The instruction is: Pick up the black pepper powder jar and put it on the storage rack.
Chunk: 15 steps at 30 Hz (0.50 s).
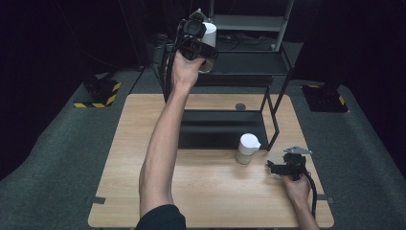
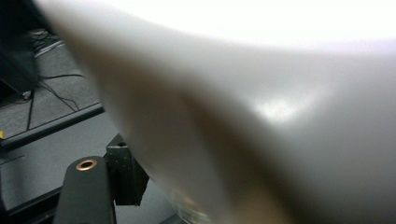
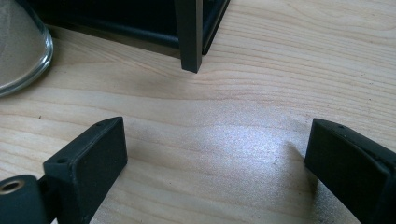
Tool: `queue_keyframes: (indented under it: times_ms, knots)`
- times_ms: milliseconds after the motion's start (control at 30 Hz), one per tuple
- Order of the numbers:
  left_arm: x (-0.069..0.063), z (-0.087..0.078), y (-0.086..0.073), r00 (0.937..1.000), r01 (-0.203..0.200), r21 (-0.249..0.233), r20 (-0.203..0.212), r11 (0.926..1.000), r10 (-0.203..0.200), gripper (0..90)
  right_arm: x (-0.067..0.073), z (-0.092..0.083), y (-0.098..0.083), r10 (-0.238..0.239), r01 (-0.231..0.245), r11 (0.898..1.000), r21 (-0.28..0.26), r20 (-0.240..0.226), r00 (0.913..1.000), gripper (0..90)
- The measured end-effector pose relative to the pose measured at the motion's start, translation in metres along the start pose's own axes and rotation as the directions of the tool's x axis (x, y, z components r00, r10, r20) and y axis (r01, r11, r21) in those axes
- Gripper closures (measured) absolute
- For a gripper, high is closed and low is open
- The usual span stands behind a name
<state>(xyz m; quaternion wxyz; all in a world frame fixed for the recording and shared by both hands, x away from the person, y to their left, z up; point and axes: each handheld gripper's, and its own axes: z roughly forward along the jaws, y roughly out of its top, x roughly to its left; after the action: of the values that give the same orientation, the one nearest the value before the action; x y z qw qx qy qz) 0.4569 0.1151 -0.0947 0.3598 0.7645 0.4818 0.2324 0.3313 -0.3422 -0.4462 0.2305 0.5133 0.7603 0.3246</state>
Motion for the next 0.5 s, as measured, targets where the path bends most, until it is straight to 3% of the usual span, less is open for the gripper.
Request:
queue_keyframes:
  times_ms: [500]
  knots:
    - [-0.0029,0.0093,-0.0025,0.9998,-0.006,-0.006,-0.017,1.0,0.006,30.7,0.0001,-0.0001,0.0001,0.001,-0.001,1.0,0.001,0.0,1.0,5.0]
